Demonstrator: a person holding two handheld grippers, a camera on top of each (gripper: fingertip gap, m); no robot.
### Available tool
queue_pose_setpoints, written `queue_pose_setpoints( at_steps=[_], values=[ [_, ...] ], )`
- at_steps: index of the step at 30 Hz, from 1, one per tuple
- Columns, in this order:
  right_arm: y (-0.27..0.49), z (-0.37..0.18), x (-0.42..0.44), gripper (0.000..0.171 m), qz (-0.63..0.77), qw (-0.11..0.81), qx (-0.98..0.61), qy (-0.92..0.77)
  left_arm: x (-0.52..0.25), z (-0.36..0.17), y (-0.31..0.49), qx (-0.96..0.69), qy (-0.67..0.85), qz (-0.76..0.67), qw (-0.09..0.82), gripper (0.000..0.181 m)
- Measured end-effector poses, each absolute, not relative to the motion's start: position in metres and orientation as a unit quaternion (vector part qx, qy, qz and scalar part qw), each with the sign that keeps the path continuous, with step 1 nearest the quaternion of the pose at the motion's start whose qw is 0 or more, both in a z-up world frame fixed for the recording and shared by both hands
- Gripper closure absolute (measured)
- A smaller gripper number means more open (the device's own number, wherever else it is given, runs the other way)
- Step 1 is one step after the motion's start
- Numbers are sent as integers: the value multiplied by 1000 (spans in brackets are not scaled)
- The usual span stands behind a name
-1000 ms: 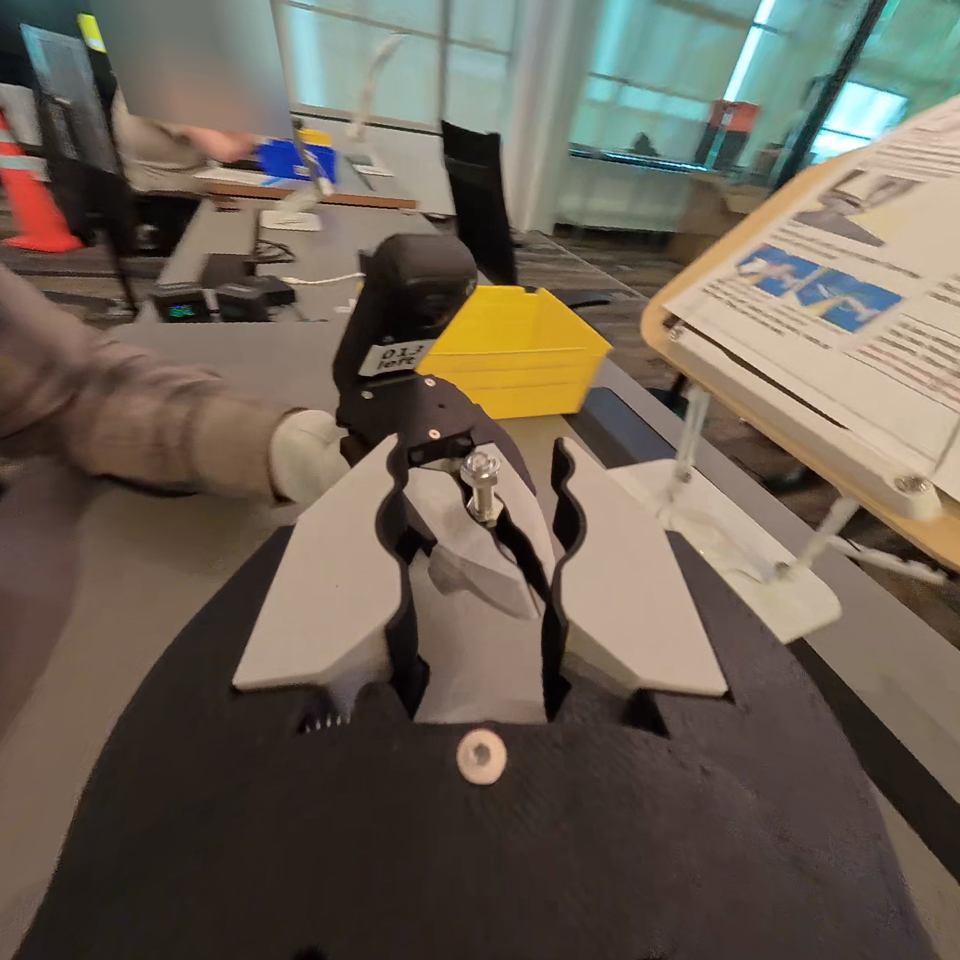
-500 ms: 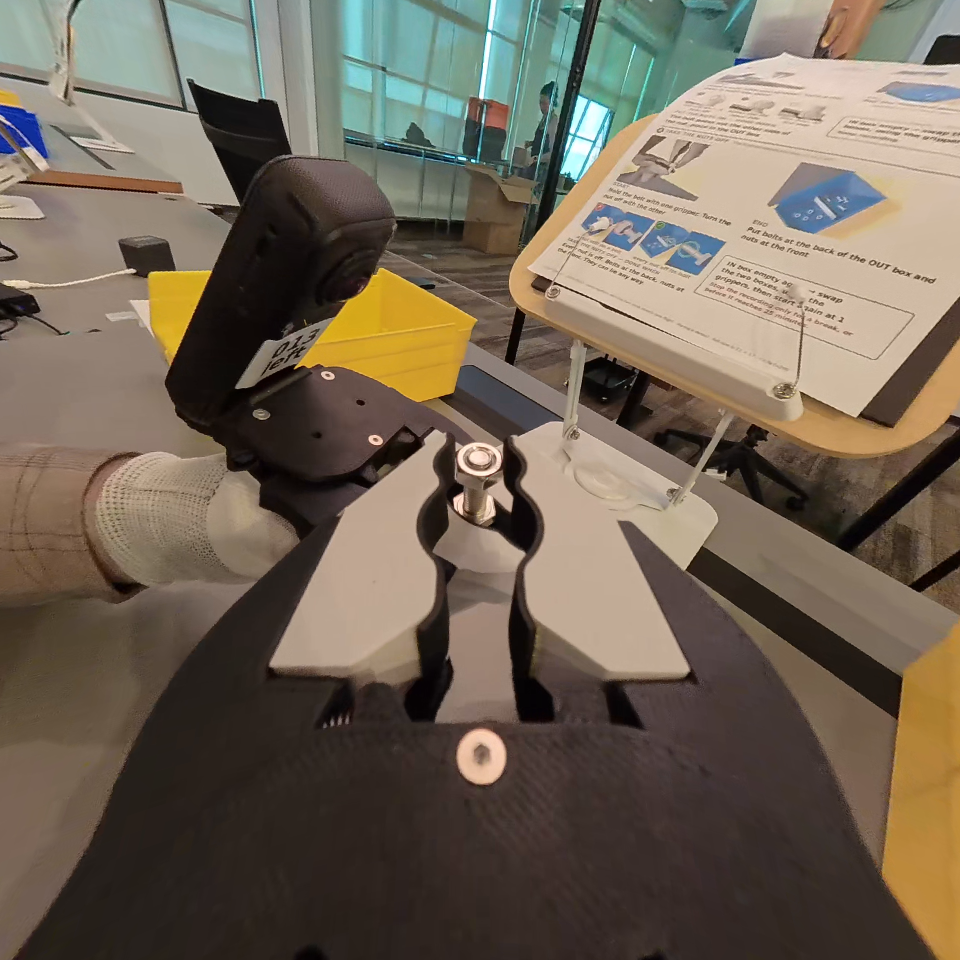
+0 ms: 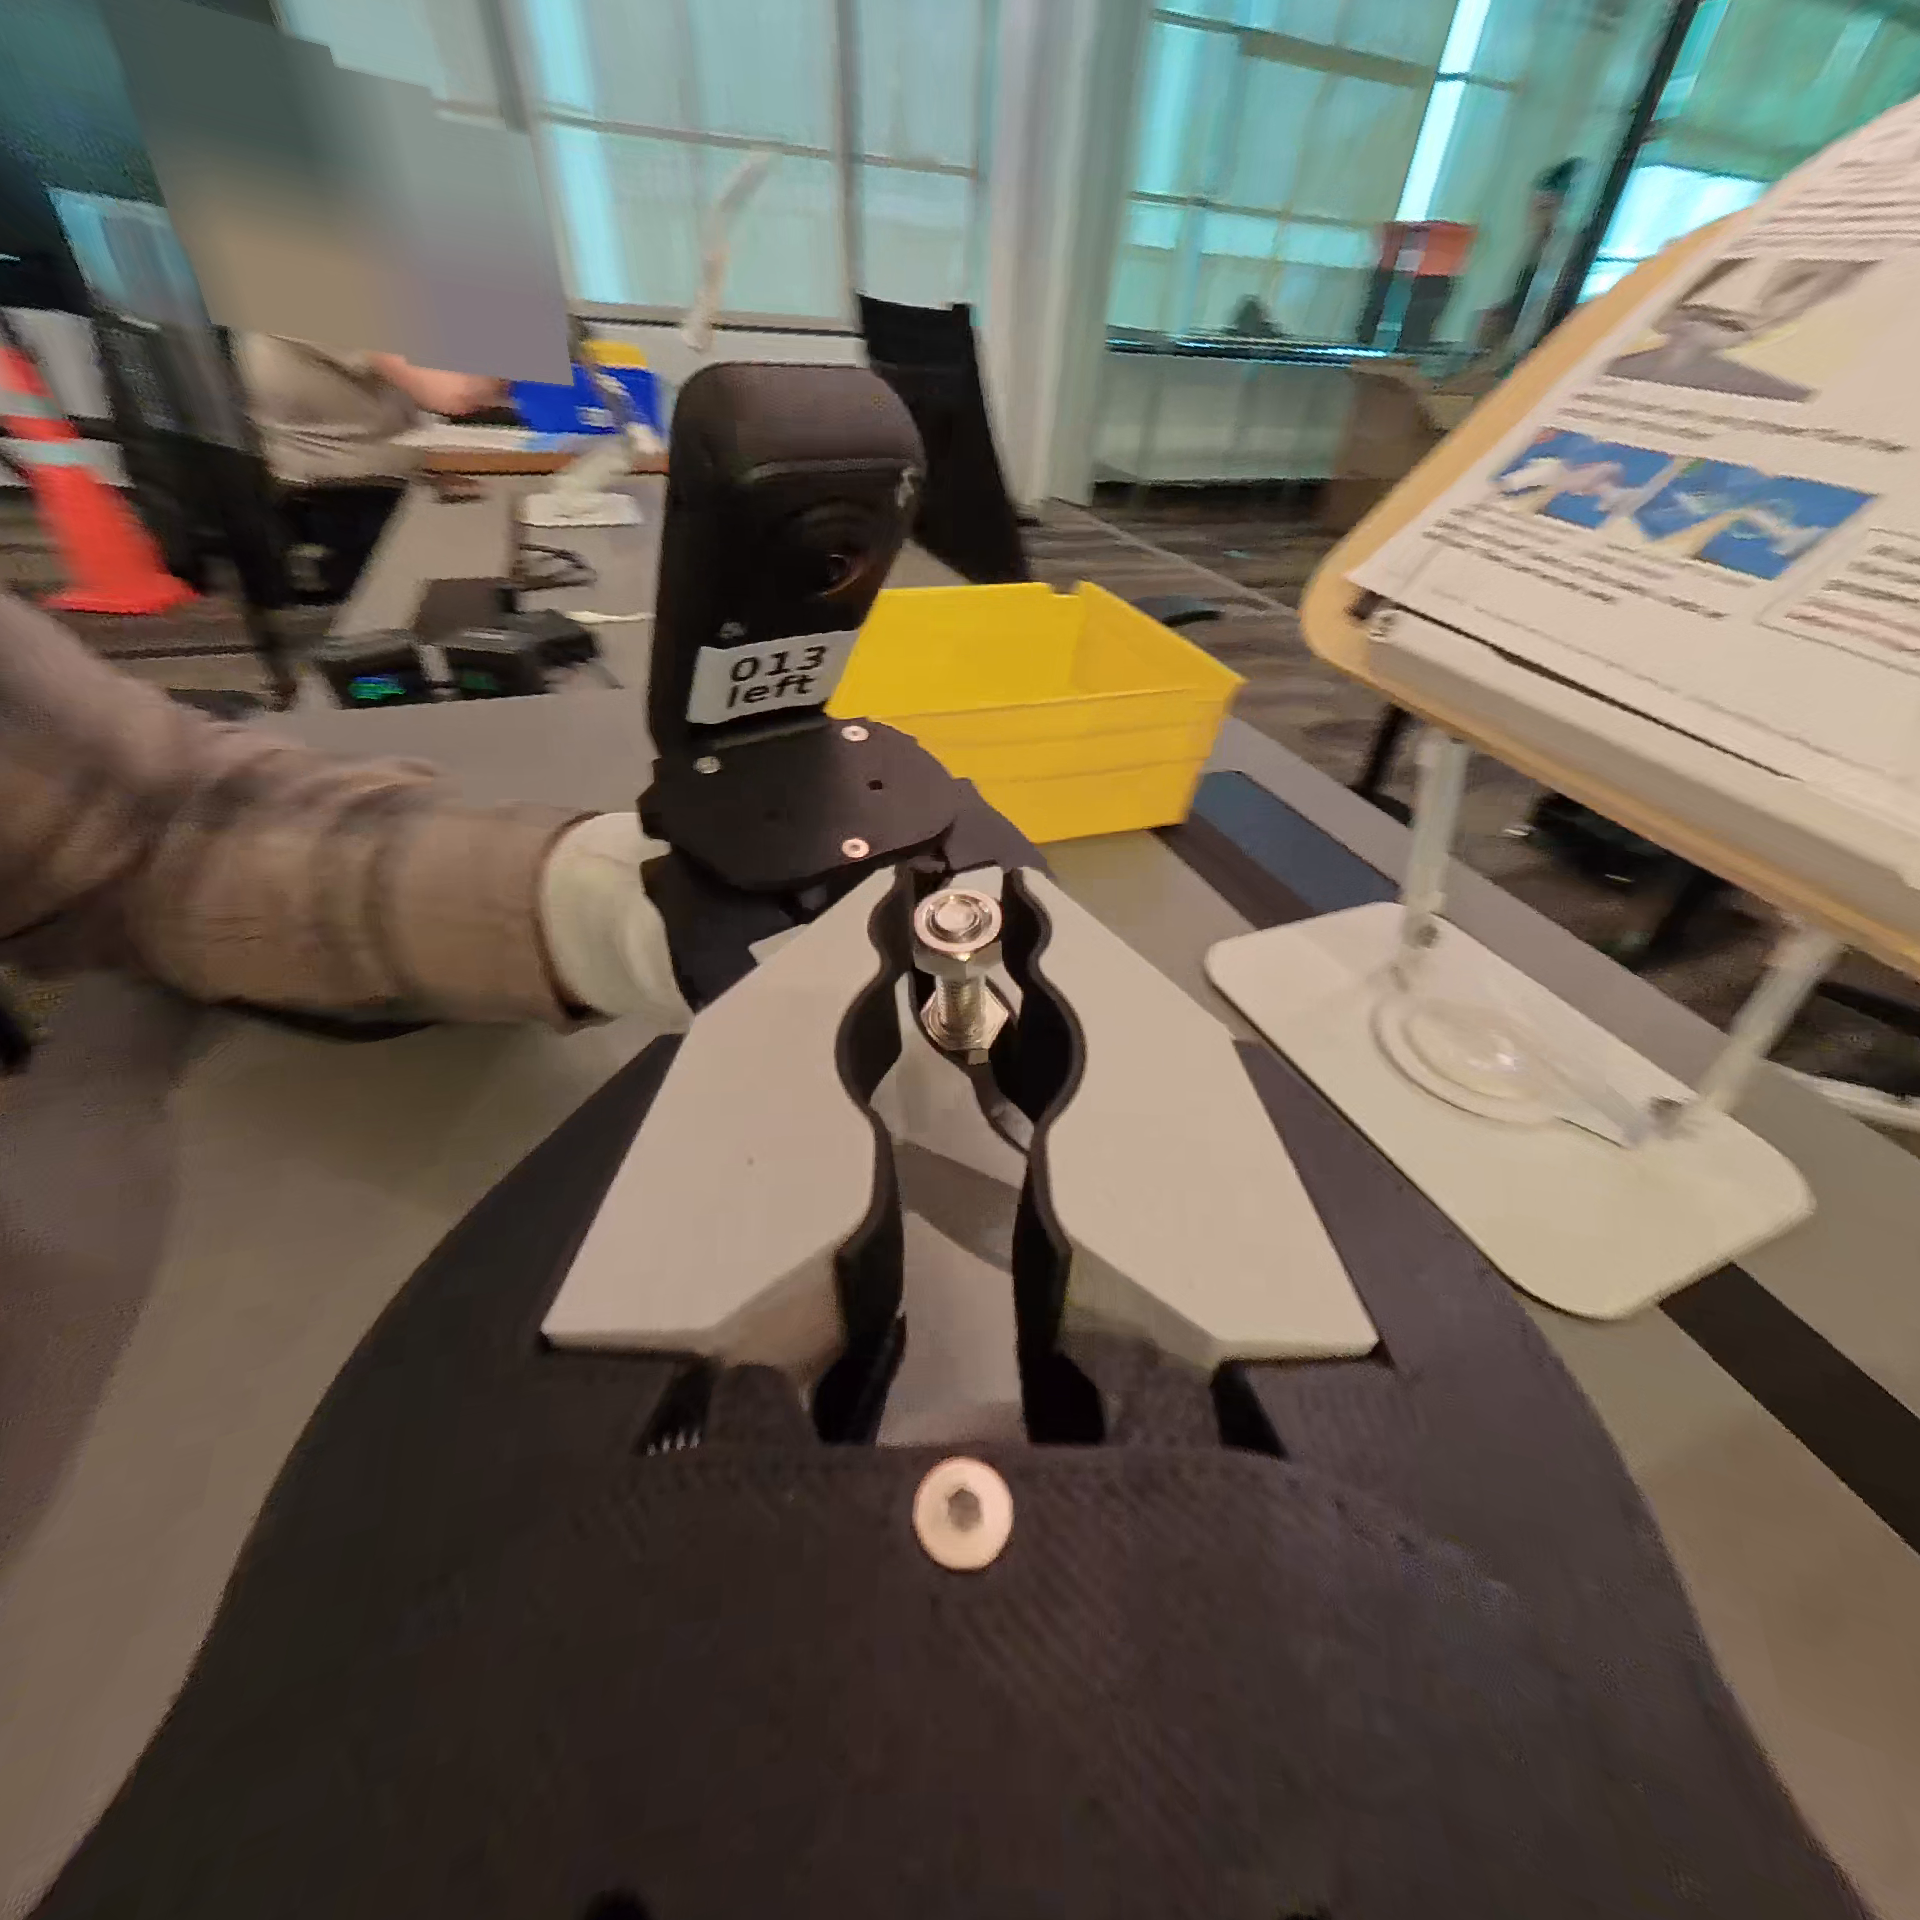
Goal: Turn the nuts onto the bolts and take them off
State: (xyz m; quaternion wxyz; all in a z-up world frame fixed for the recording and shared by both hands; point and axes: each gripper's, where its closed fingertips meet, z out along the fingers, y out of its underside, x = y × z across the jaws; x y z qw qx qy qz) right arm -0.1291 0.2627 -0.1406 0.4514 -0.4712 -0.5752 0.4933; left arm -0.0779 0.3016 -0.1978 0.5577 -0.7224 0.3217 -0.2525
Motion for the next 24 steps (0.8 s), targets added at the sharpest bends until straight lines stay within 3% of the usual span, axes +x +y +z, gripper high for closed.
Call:
queue_pose_setpoints(
  at_steps=[1, 2, 4, 7, 12, 15, 21, 23, 24],
  values=[
    [263, -138, -125, 158, 516, 435, -457, -579, -76, -196, 299, -719, 327, -257, 557, 172],
    [266, -131, -120, 171, 547, 424, -444, -569, -73, -192, 296, -709, 330, -268, 563, 173],
    [266, -114, -105, 171, 619, 392, -399, -551, -74, -181, 294, -697, 311, -303, 571, 173],
    [279, -112, -104, 171, 596, 407, -404, -562, -81, -182, 296, -705, 319, -281, 567, 173],
    [270, -122, -123, 134, 520, 442, -422, -597, -94, -193, 312, -735, 287, -228, 570, 173],
    [263, -132, -134, 129, 456, 482, -433, -610, -101, -196, 317, -747, 266, -213, 571, 174],
    [263, -139, -144, 147, 404, 527, -452, -596, -98, -194, 315, -745, 272, -213, 570, 173],
    [263, -133, -143, 171, 411, 538, -449, -583, -96, -194, 314, -744, 276, -213, 570, 174],
    [267, -132, -142, 171, 404, 546, -453, -577, -95, -193, 313, -743, 278, -213, 570, 174]
  ],
)
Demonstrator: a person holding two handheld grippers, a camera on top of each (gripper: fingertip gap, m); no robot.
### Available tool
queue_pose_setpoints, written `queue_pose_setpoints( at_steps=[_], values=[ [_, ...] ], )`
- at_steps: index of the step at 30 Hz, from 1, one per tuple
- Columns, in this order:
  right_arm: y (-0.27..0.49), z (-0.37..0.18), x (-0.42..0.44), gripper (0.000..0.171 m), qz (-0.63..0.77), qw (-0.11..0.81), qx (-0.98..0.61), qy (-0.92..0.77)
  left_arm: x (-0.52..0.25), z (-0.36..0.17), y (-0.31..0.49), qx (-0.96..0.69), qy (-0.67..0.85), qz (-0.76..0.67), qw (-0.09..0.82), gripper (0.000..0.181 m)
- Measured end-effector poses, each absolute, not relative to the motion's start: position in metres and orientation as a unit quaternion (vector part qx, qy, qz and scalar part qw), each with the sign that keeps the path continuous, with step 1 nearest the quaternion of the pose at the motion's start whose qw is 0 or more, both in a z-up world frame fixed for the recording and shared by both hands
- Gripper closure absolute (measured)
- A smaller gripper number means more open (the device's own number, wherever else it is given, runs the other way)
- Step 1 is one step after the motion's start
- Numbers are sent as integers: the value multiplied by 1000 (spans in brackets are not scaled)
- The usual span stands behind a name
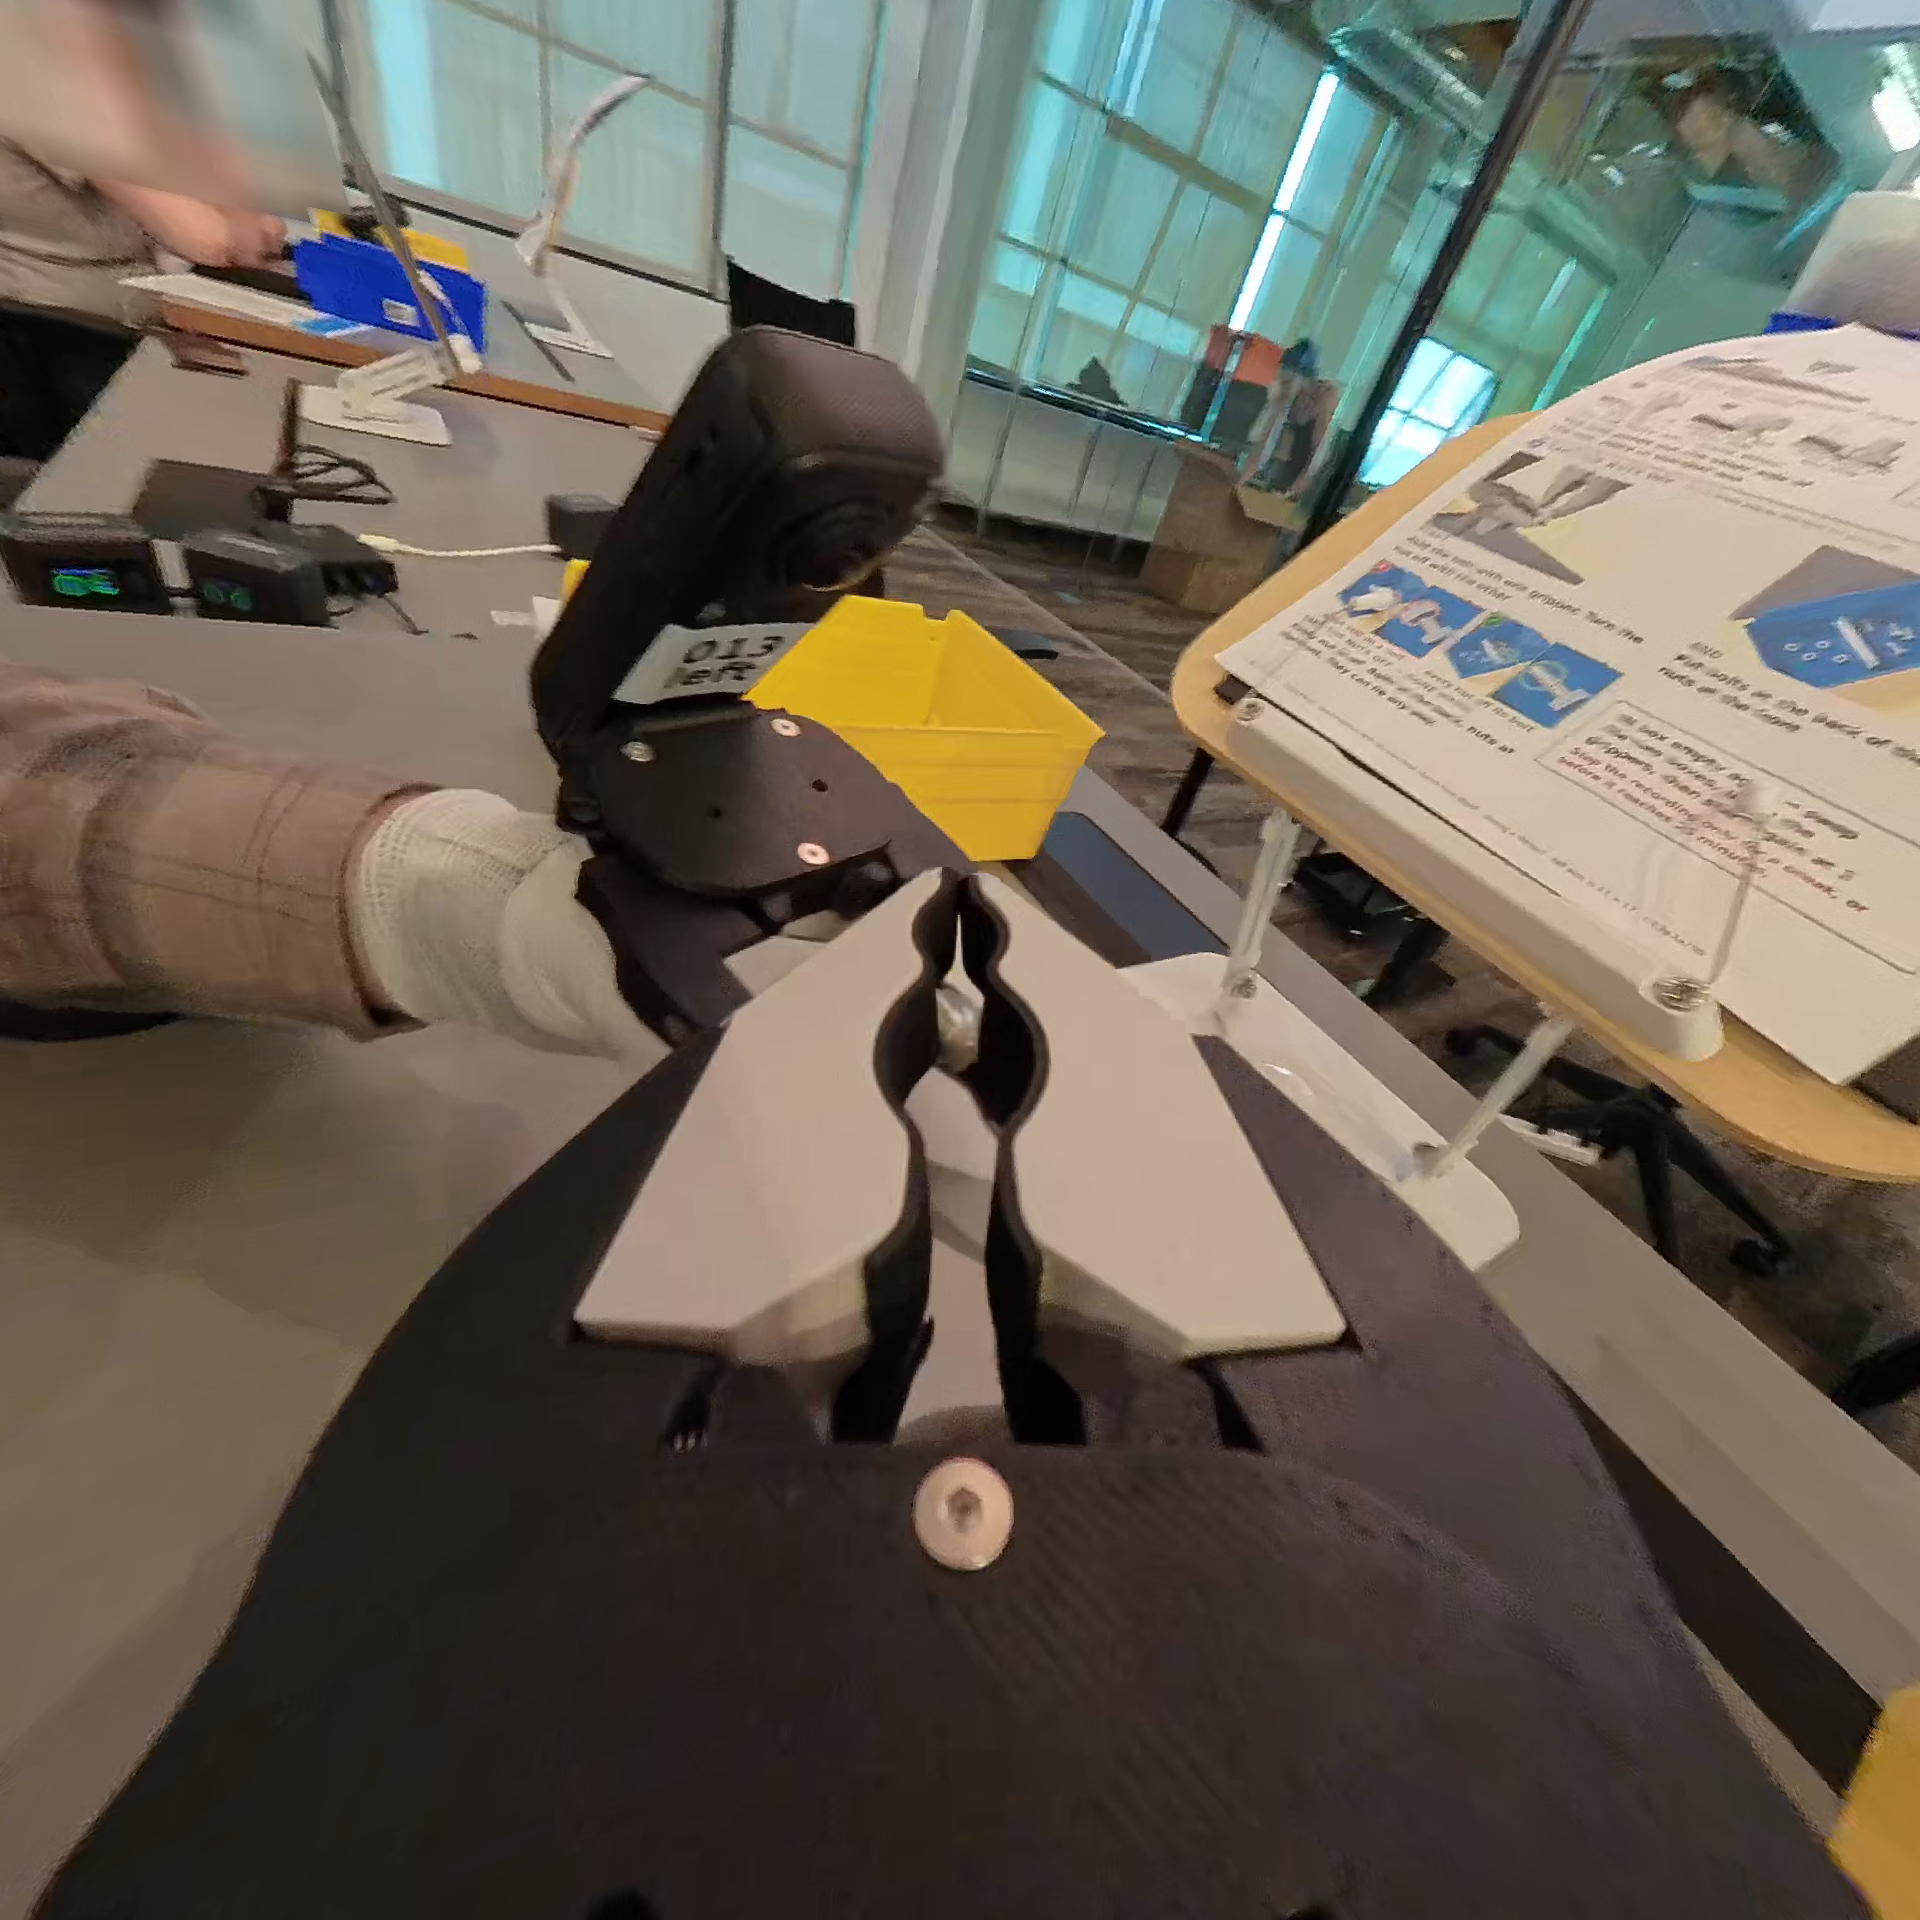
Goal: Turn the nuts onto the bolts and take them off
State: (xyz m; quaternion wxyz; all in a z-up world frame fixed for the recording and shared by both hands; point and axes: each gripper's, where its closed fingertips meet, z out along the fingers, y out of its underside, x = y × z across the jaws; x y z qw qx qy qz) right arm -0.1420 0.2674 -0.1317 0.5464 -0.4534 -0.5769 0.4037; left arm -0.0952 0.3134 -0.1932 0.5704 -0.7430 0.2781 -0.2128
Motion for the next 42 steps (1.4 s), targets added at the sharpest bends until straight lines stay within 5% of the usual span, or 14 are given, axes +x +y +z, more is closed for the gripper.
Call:
queue_pose_setpoints(
  at_steps=[3, 5, 8, 12, 30, 42],
  values=[
    [261, -126, -137, 169, 402, 559, -427, -586, -96, -191, 313, -743, 277, -212, 571, 174],
    [253, -126, -137, 139, 406, 548, -423, -596, -97, -192, 314, -744, 276, -213, 570, 174],
    [249, -139, -140, 137, 364, 549, -415, -627, -95, -193, 313, -744, 278, -217, 567, 174],
    [255, -147, -144, 154, 333, 555, -420, -636, -92, -194, 311, -744, 287, -215, 564, 174],
    [263, -128, -145, 155, 452, 543, -494, -507, -98, -177, 316, -701, 279, -181, 630, 161],
    [266, -126, -145, 155, 475, 530, -516, -477, -103, -176, 318, -696, 285, -130, 647, 178]
  ],
)
